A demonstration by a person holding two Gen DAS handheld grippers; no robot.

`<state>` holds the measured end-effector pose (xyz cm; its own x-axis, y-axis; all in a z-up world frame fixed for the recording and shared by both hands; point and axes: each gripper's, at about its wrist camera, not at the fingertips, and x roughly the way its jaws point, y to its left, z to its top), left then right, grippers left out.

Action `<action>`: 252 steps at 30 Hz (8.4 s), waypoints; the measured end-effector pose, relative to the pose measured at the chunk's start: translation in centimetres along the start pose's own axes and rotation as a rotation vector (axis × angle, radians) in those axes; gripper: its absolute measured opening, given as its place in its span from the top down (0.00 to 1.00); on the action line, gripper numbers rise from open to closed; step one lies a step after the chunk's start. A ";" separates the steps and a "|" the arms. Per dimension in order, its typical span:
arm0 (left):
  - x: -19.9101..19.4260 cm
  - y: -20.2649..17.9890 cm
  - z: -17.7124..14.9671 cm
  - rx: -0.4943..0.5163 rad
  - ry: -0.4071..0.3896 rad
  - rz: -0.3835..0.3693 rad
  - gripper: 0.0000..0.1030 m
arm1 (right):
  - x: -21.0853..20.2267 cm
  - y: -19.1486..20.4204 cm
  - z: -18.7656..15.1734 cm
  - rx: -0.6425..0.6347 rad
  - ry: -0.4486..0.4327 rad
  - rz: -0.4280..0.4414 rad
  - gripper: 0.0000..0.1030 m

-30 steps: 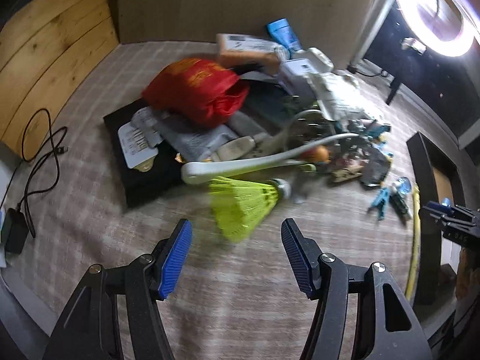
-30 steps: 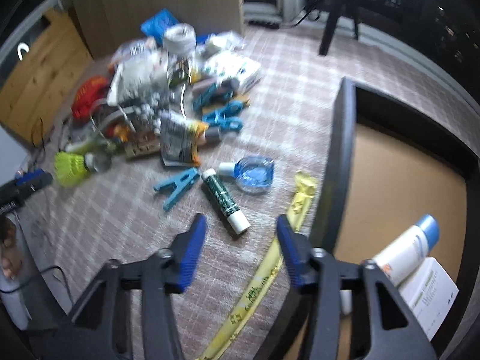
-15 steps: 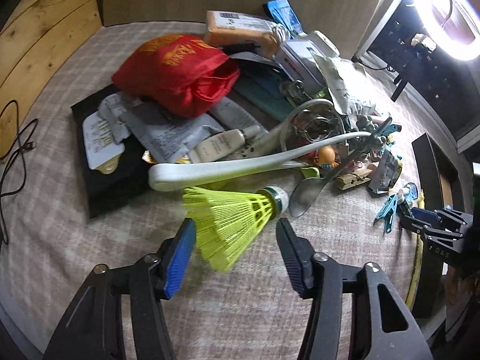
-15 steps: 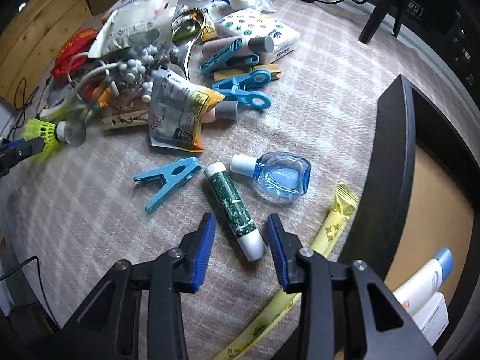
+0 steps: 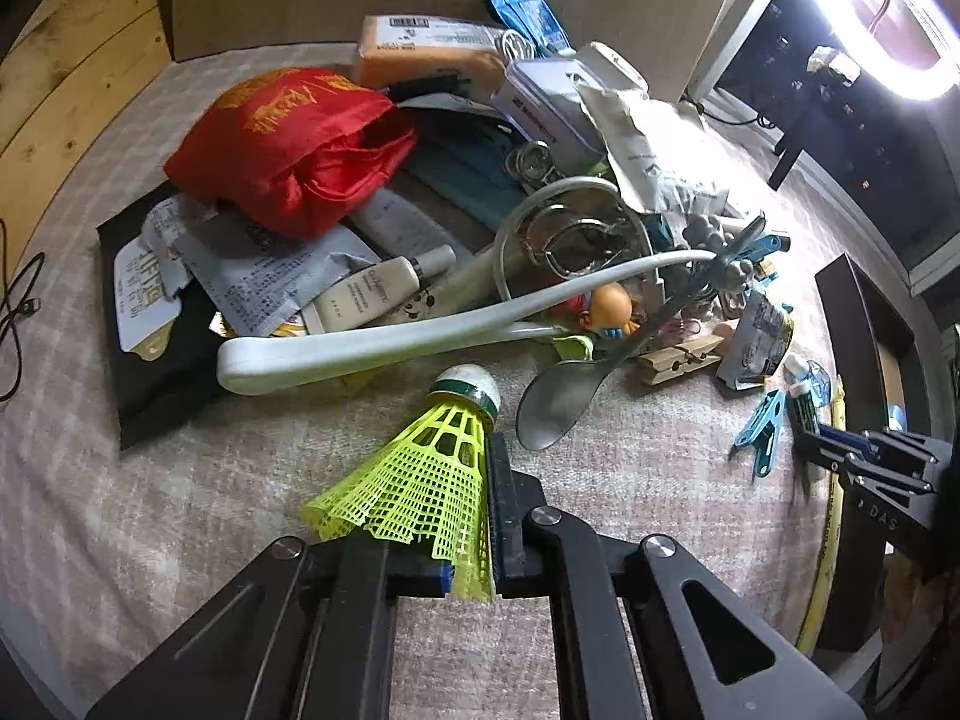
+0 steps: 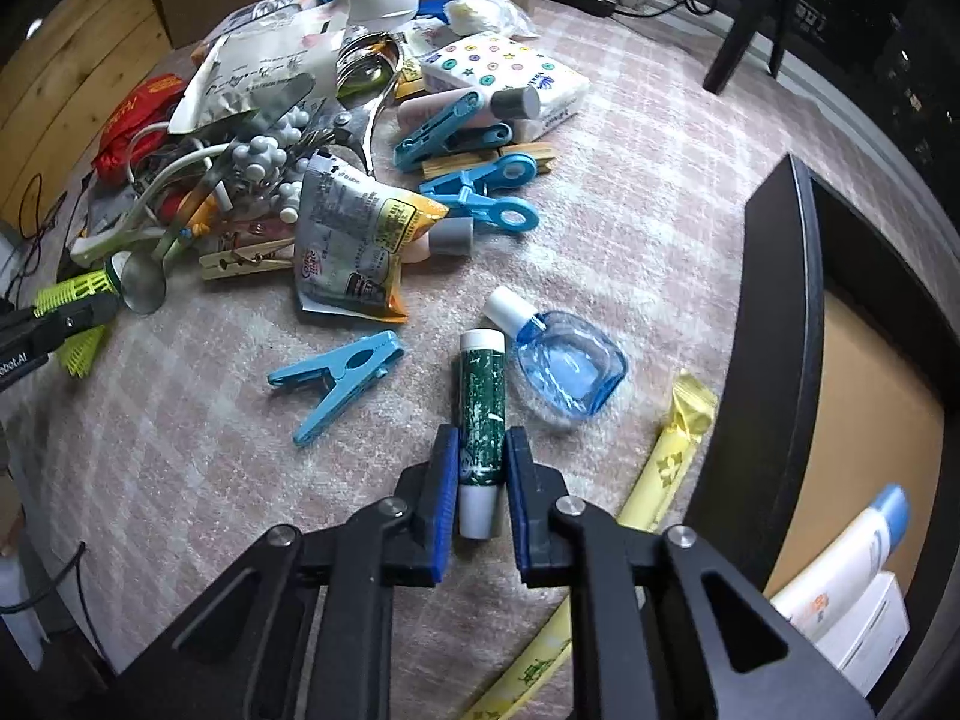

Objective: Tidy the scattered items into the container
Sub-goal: 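Grasp the yellow shuttlecock with the left gripper while the right grasps the green tube, then drop the shuttlecock and green tube into the tray with both grippers, then grasp the blue clothespin with the left gripper while the right grasps the perfume bottle, then release the clothespin and perfume bottle into the tray with both grippers, then move both grippers back over the pile of items, then grasp the wooden spoon with the left gripper while the right grasps the snack packet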

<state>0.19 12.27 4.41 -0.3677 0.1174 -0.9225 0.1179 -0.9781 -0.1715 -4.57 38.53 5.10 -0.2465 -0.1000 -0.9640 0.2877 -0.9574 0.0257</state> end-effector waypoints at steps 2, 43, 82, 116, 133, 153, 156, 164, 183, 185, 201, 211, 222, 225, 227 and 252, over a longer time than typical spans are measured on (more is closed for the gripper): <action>-0.7 0.0 -0.2 -0.001 -0.014 0.008 0.96 | -0.3 -0.3 -0.3 0.015 -0.003 0.020 0.85; -5.8 -35.9 -6.9 0.495 0.034 -0.349 0.95 | -13.0 -23.7 -15.8 0.515 -0.163 -0.102 0.85; 0.0 -17.0 -1.1 0.377 0.030 -0.034 0.49 | -3.1 -3.2 1.2 -0.122 -0.030 0.080 0.56; 4.9 -19.6 -0.2 0.457 0.039 -0.010 0.68 | 2.4 -1.1 4.1 -0.299 0.075 0.054 0.63; 3.1 -20.5 0.7 0.378 0.017 -0.040 0.80 | -1.2 -3.2 3.2 -0.156 0.000 0.124 0.66; -5.1 -35.8 -5.0 0.656 -0.014 -0.311 0.80 | -9.4 -19.4 -1.9 0.191 -0.122 -0.058 0.66; -5.5 -37.8 -6.6 0.715 -0.006 -0.331 0.80 | -9.9 -21.8 -3.2 0.239 -0.120 -0.081 0.66; -6.3 -40.0 -9.3 0.809 -0.003 -0.360 0.30 | -10.5 -24.6 -5.3 0.282 -0.112 -0.095 0.59; -3.2 -25.3 -1.8 0.532 -0.075 -0.066 0.49 | -10.5 -17.2 -2.0 0.157 -0.173 0.024 0.53; -2.6 -22.0 -0.4 0.468 -0.087 -0.003 0.49 | -10.2 -15.5 -1.3 0.128 -0.169 0.051 0.53; 0.9 -10.9 3.3 0.334 -0.109 0.240 0.52 | -4.3 -2.6 3.3 -0.059 -0.085 0.174 0.53; 1.0 -10.1 4.1 0.345 -0.117 0.205 0.52 | -0.5 1.6 4.8 -0.006 -0.032 0.221 0.53; 0.4 -9.5 4.6 0.358 -0.136 0.184 0.51 | 1.1 3.6 6.1 0.021 0.000 0.189 0.53; -0.4 -8.6 4.9 0.357 -0.139 0.150 0.50 | 1.3 4.0 6.1 0.014 0.006 0.189 0.53; -0.5 -8.3 4.9 0.371 -0.137 0.158 0.50 | 1.5 4.1 6.2 0.015 0.020 0.198 0.53; 2.3 -11.0 5.1 0.480 -0.111 0.247 0.87 | 1.2 4.5 4.9 0.034 0.033 0.216 0.62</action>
<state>-6.67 22.41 5.93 -0.4802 -0.1187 -0.8691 -0.2112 -0.9460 0.2459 -8.11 32.73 5.37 -0.1517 -0.2955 -0.9432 0.2990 -0.9233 0.2412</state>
